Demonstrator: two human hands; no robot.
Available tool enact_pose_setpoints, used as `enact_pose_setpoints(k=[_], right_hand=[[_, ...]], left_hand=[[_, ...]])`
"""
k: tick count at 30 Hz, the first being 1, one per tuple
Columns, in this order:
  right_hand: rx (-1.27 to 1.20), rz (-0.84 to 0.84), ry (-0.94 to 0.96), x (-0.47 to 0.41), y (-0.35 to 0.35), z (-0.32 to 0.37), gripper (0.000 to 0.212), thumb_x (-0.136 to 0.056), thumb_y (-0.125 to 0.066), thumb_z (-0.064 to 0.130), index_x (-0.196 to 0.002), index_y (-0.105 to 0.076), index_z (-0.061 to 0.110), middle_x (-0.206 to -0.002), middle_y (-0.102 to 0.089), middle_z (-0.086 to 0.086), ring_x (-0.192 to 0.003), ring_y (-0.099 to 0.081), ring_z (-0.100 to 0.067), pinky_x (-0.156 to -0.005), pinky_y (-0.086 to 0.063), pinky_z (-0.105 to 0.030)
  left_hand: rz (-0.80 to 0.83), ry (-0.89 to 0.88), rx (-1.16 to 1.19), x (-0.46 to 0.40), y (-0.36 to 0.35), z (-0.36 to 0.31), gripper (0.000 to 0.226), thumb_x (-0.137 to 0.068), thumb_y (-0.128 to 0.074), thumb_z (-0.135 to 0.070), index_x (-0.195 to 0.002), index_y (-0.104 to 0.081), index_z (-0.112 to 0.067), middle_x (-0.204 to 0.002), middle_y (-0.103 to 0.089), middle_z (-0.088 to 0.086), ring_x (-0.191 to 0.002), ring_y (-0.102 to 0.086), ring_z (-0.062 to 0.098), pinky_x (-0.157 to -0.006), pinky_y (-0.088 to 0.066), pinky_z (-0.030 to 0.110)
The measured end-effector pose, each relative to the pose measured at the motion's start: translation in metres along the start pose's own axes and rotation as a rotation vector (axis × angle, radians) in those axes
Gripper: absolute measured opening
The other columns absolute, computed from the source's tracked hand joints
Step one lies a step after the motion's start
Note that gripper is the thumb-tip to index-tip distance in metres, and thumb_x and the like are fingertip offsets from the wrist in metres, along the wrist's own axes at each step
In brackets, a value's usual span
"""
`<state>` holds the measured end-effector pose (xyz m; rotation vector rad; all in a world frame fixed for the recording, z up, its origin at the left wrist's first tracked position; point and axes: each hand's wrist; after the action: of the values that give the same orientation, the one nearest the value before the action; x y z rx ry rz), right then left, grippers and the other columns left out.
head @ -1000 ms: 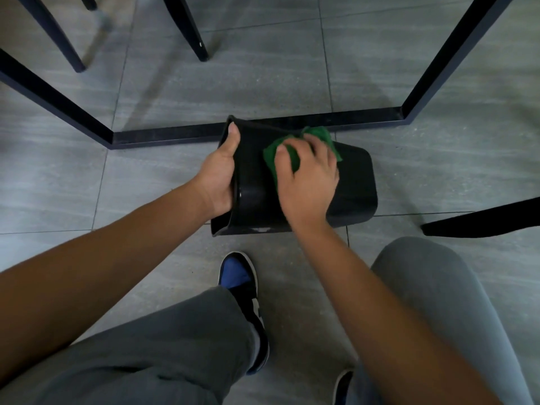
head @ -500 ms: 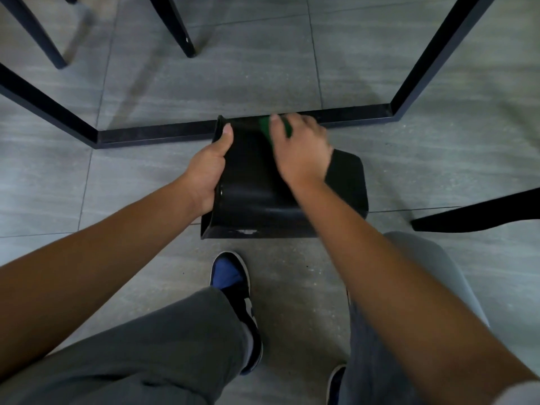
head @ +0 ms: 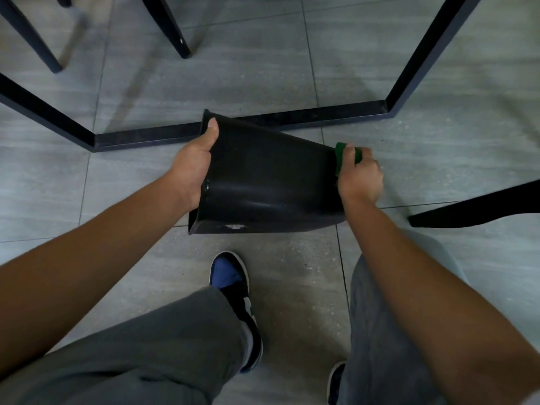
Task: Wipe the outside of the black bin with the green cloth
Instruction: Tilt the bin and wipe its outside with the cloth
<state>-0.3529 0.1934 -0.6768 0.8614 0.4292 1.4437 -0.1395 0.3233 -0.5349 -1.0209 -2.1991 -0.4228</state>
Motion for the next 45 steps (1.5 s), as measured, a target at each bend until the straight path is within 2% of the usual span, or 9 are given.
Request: enact_pose_setpoints(k=[4, 11, 15, 20, 24, 29, 33, 38, 45], right_hand=[[-0.052, -0.126, -0.002, 0.003, 0.015, 0.002, 0.044, -0.106, -0.048, 0.052, -0.136, -0.06, 0.022, -0.14, -0.055, -0.009, -0.116, -0.064, -0.032, -0.081, -0.044, -0.035], [-0.278, -0.045, 0.29, 0.044, 0.035, 0.018, 0.036, -0.102, -0.06, 0.044, -0.129, -0.067, 0.02, -0.133, -0.061, -0.007, -0.11, -0.057, -0.013, -0.087, -0.045, -0.024], [-0.272, 0.044, 0.355, 0.06, 0.027, 0.023, 0.033, -0.102, -0.063, 0.04, -0.127, -0.068, 0.019, -0.133, -0.06, -0.007, -0.106, -0.055, -0.009, -0.078, -0.033, -0.001], [-0.194, 0.05, 0.367, 0.054, 0.011, 0.018, 0.039, -0.101, -0.061, 0.044, -0.132, -0.065, 0.02, -0.138, -0.055, -0.007, -0.118, -0.059, -0.021, -0.09, -0.045, -0.024], [-0.101, -0.017, 0.36, 0.048, -0.006, 0.006, 0.043, -0.104, -0.055, 0.045, -0.133, -0.064, 0.015, -0.138, -0.055, -0.013, -0.122, -0.058, -0.03, -0.086, -0.043, -0.031], [-0.2, -0.013, -0.001, 0.026, -0.003, -0.006, 0.033, -0.105, -0.058, 0.038, -0.13, -0.066, 0.019, -0.137, -0.055, -0.011, -0.115, -0.062, -0.029, -0.086, -0.044, -0.03], [-0.429, -0.023, 0.189, 0.049, 0.023, 0.028, 0.028, -0.102, -0.063, 0.035, -0.127, -0.069, 0.024, -0.131, -0.059, -0.004, -0.109, -0.057, -0.01, -0.096, -0.049, -0.023], [-0.409, 0.052, 0.587, 0.1, 0.012, 0.062, 0.031, -0.098, -0.068, 0.037, -0.123, -0.072, 0.02, -0.135, -0.057, -0.006, -0.123, -0.056, -0.016, -0.101, -0.04, -0.013], [-0.321, -0.003, 0.342, 0.061, -0.014, 0.024, 0.036, -0.103, -0.06, 0.039, -0.13, -0.069, 0.017, -0.146, -0.05, -0.014, -0.132, -0.052, -0.03, -0.105, -0.039, -0.028]], left_hand=[[-0.021, -0.08, -0.143, 0.001, -0.003, -0.011, 0.043, -0.101, -0.053, -0.056, -0.122, -0.065, -0.02, -0.122, -0.072, 0.011, -0.11, -0.071, 0.032, -0.098, -0.057, 0.054], [-0.004, -0.117, -0.19, -0.002, -0.006, -0.022, 0.023, -0.102, -0.056, -0.046, -0.107, -0.065, -0.025, -0.104, -0.075, 0.004, -0.087, -0.074, 0.022, -0.062, -0.056, 0.028], [0.172, -0.189, -0.133, -0.009, 0.001, -0.021, 0.043, -0.098, -0.057, -0.041, -0.134, -0.061, -0.018, -0.12, -0.073, 0.006, -0.109, -0.073, 0.027, -0.076, -0.062, 0.039], [0.173, -0.456, -0.459, -0.006, -0.01, -0.008, 0.05, -0.106, -0.053, -0.023, -0.154, -0.041, -0.024, -0.135, -0.062, -0.003, -0.117, -0.066, 0.01, -0.103, -0.055, 0.033], [0.109, -0.48, -0.427, -0.003, -0.012, -0.005, 0.048, -0.11, -0.046, -0.027, -0.157, -0.038, -0.027, -0.135, -0.061, -0.007, -0.12, -0.062, 0.008, -0.109, -0.052, 0.038], [0.082, -0.498, -0.382, -0.005, -0.013, -0.003, 0.045, -0.109, -0.046, -0.027, -0.154, -0.044, -0.029, -0.136, -0.062, -0.009, -0.125, -0.061, 0.012, -0.111, -0.05, 0.04], [0.005, -0.49, -0.319, -0.008, -0.018, -0.008, 0.041, -0.108, -0.046, -0.025, -0.149, -0.05, -0.026, -0.134, -0.065, -0.002, -0.123, -0.063, 0.018, -0.11, -0.051, 0.045], [-0.091, -0.395, -0.138, -0.008, -0.021, -0.013, 0.04, -0.101, -0.051, -0.022, -0.14, -0.059, -0.017, -0.124, -0.071, 0.012, -0.112, -0.071, 0.028, -0.099, -0.058, 0.052], [-0.145, -0.315, -0.065, -0.009, -0.009, -0.015, 0.032, -0.108, -0.046, -0.017, -0.135, -0.062, -0.017, -0.121, -0.071, 0.01, -0.108, -0.071, 0.028, -0.089, -0.062, 0.049]])
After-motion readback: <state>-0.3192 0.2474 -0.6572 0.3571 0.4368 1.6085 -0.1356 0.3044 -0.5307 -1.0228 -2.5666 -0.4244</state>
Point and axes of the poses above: each hand's wrist, its own x-axis away from the middle knuckle, its own y-axis out of the back of the hand, z = x × y
